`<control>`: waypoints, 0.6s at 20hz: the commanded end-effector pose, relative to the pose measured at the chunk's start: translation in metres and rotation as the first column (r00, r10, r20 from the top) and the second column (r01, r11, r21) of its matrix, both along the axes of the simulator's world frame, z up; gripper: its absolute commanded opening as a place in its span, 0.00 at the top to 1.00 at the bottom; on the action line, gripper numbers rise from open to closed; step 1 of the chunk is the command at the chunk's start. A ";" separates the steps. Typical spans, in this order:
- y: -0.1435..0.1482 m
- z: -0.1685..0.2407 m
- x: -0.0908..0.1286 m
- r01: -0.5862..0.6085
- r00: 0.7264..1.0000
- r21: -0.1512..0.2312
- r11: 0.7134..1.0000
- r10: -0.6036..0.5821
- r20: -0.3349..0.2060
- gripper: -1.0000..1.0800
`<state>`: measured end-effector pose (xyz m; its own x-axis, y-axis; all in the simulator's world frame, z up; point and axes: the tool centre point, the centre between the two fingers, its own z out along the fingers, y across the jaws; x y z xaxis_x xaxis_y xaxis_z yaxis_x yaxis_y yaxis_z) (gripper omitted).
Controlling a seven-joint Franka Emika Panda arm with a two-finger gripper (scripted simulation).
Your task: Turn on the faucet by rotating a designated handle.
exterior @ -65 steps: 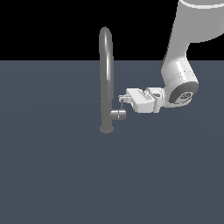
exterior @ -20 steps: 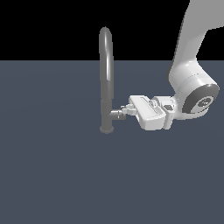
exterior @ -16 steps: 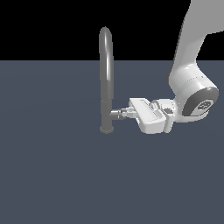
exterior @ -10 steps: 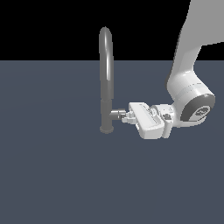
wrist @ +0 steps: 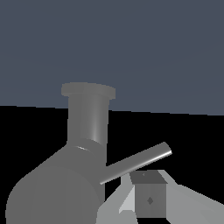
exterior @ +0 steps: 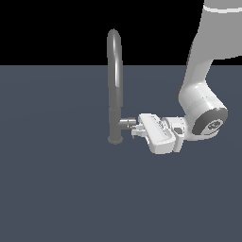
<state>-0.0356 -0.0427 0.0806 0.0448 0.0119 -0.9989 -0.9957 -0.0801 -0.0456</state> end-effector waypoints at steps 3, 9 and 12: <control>0.000 -0.032 0.000 0.011 0.999 -0.010 1.000 -0.011 -0.031 1.00; -0.002 -0.017 0.013 0.005 1.000 -0.002 1.000 -0.005 0.003 1.00; -0.001 -0.027 0.017 0.007 1.000 -0.004 1.000 -0.007 -0.007 1.00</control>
<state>-0.0224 -0.0474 0.0662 0.0471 0.0156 -0.9988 -0.9956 -0.0798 -0.0482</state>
